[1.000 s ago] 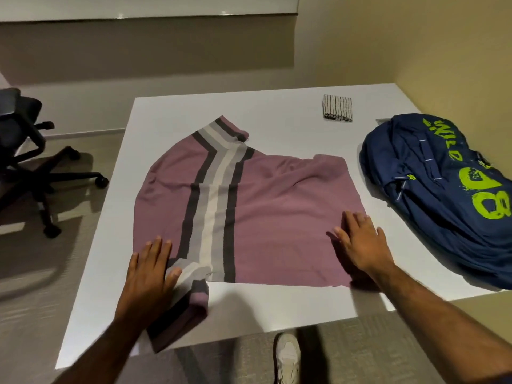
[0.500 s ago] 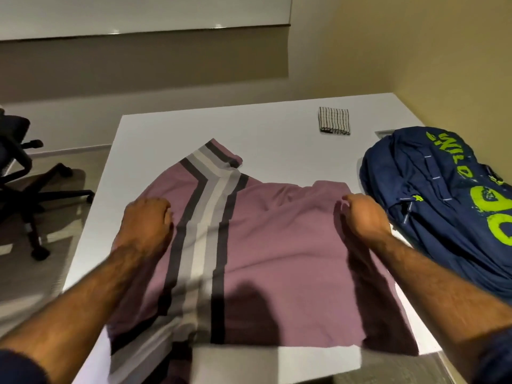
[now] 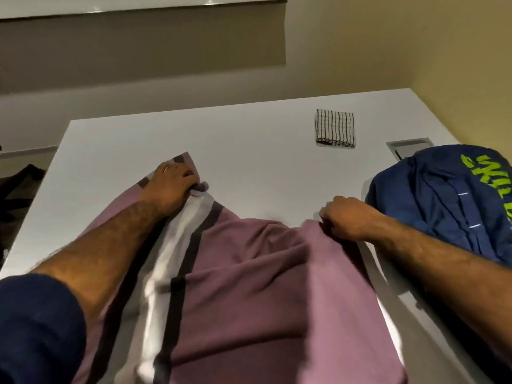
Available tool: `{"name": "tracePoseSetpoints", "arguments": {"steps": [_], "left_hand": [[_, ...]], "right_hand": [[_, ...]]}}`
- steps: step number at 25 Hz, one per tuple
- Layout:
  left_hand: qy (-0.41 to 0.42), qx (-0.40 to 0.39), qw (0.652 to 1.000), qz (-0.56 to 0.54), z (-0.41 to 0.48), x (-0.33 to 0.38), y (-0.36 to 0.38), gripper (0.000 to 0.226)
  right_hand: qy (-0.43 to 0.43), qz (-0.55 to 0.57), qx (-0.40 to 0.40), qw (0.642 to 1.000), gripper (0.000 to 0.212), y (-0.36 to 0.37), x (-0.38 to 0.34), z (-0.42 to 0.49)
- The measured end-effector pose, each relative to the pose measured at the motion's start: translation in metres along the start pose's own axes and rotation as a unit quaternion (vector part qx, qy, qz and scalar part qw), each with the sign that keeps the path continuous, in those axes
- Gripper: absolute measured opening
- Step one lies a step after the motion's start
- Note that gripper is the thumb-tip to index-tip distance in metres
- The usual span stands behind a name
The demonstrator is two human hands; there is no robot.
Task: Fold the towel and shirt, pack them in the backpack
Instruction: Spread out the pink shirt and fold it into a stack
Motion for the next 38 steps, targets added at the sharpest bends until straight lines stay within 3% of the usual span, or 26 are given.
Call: {"name": "tracePoseSetpoints", "arguments": {"steps": [1,3,5,6,7,10,12,15,17,19,22,25,27,29,30,33,36,38], "left_hand": [[-0.019,0.025,0.999,0.022,0.007,-0.008,0.000,0.030],[-0.148,0.066,0.987,0.013,0.014,-0.040,-0.004,0.034],[-0.315,0.079,0.945,-0.047,0.006,-0.069,-0.010,0.058],[-0.345,0.074,0.933,-0.073,0.000,-0.065,-0.014,0.074],[-0.326,0.073,0.937,-0.098,-0.003,-0.054,-0.017,0.079],[-0.214,0.060,0.962,-0.161,-0.021,0.000,-0.024,0.056],[-0.220,0.049,0.957,-0.182,-0.056,0.022,-0.026,0.058],[-0.268,0.022,0.937,-0.222,-0.146,0.040,-0.015,0.064],[-0.299,-0.017,0.933,-0.199,-0.219,0.046,0.010,0.073],[-0.347,-0.050,0.922,-0.165,-0.277,0.031,0.040,0.087],[-0.342,-0.098,0.926,-0.128,-0.315,0.006,0.075,0.096],[-0.306,-0.092,0.939,-0.127,-0.309,-0.028,0.075,0.086],[-0.294,-0.087,0.942,-0.134,-0.306,-0.051,0.066,0.082],[-0.313,-0.081,0.933,-0.160,-0.314,-0.059,0.056,0.080],[-0.315,-0.084,0.931,-0.165,-0.325,-0.053,0.057,0.080],[-0.288,-0.074,0.946,-0.132,-0.370,-0.032,0.069,0.079],[-0.295,-0.097,0.940,-0.143,-0.390,-0.034,0.067,0.082],[-0.246,-0.065,0.952,-0.169,-0.399,-0.022,0.052,0.089]], "right_hand": [[0.031,-0.026,0.023,0.999,0.016,-0.014,0.012,0.001],[0.147,-0.096,0.148,0.973,0.027,-0.049,0.040,-0.005],[0.241,-0.132,0.218,0.937,0.040,-0.064,0.044,-0.013],[0.254,-0.130,0.212,0.935,0.045,-0.063,0.038,-0.009],[0.252,-0.110,0.187,0.943,0.047,-0.056,0.030,0.000],[0.208,0.060,0.164,0.962,0.032,-0.025,0.015,0.037],[0.202,0.139,0.193,0.950,0.027,-0.011,0.022,0.043],[0.160,0.122,0.233,0.952,0.039,0.022,0.010,0.015],[0.120,0.139,0.178,0.967,0.066,0.052,-0.013,-0.008],[0.110,0.130,0.156,0.973,0.077,0.073,-0.029,-0.023],[0.159,0.128,0.153,0.967,0.078,0.087,-0.039,-0.032],[0.159,0.133,0.183,0.961,0.069,0.084,-0.061,-0.046],[0.170,0.155,0.276,0.933,0.053,0.068,-0.075,-0.076],[0.239,0.207,0.377,0.870,0.031,0.062,-0.077,-0.116],[0.279,0.228,0.377,0.853,0.027,0.068,-0.077,-0.134],[0.348,0.241,0.276,0.863,0.027,0.097,-0.087,-0.160],[0.407,0.328,0.243,0.817,0.016,0.104,-0.087,-0.173],[0.415,0.386,0.231,0.791,0.022,0.103,-0.081,-0.177]]}}
Point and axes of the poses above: each hand's wrist, its own z-axis towards the middle knuckle, its own y-axis out of the palm, x = y × z, the point moved 6 cm from there along z, towards the middle knuckle, and after that the axes turned 15 degrees about -y, right-handed, at the moved point
